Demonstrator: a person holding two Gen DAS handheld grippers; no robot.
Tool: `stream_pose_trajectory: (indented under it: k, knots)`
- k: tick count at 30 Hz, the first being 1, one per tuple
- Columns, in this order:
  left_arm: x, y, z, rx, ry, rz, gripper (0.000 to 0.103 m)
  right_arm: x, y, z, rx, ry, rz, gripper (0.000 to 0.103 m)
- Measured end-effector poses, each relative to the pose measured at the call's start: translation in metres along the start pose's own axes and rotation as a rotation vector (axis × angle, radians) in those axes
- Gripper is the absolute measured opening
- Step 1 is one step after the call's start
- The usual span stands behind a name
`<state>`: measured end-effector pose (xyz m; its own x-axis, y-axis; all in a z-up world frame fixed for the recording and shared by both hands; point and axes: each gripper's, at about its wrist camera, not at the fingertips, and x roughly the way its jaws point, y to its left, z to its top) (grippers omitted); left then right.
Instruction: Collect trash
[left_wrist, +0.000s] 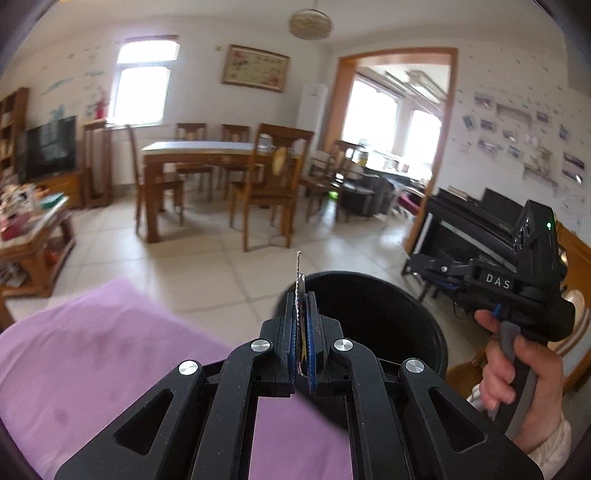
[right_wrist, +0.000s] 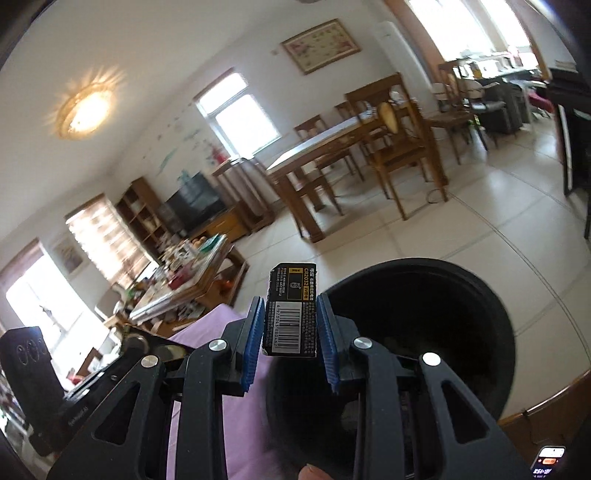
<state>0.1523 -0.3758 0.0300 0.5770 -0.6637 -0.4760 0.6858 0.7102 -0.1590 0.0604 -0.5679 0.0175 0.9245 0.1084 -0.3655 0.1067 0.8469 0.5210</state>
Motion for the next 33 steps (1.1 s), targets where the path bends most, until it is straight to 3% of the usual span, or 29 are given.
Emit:
stream_pose_trajectory:
  k: [3, 11, 20, 21, 22, 23, 24, 26, 33]
  knots:
    - [0.042, -0.025, 0.004, 0.033, 0.026, -0.029, 0.005, -0.001, -0.021, 0.002, 0.028, -0.014, -0.022, 0.029]
    - [0.109, -0.052, 0.004, 0.05, 0.076, -0.059, 0.005, -0.001, -0.048, 0.005, 0.085, -0.023, -0.035, 0.029]
    - [0.123, -0.055, -0.003, 0.059, 0.104, -0.061, 0.006, -0.001, -0.057, 0.003, 0.112, -0.021, -0.051, 0.033]
    - [0.122, -0.054, -0.005, 0.062, 0.113, -0.061, 0.015, -0.001, -0.058, 0.003, 0.118, -0.019, -0.049, 0.036]
    - [0.123, -0.056, -0.006, 0.066, 0.118, -0.058, 0.026, -0.001, -0.059, 0.003, 0.123, -0.015, -0.045, 0.049]
    - [0.122, -0.058, -0.007, 0.072, 0.114, -0.046, 0.065, -0.003, -0.058, 0.002, 0.124, -0.017, -0.044, 0.068]
    - [0.118, -0.06, -0.007, 0.08, 0.099, -0.022, 0.094, -0.005, -0.058, 0.003, 0.122, -0.023, -0.046, 0.075]
    - [0.109, -0.061, -0.007, 0.107, 0.059, 0.002, 0.098, -0.006, -0.059, 0.003, 0.12, -0.027, -0.041, 0.077]
    - [0.107, -0.065, -0.007, 0.141, 0.091, -0.011, 0.098, -0.004, -0.052, 0.003, 0.105, -0.017, -0.037, 0.079]
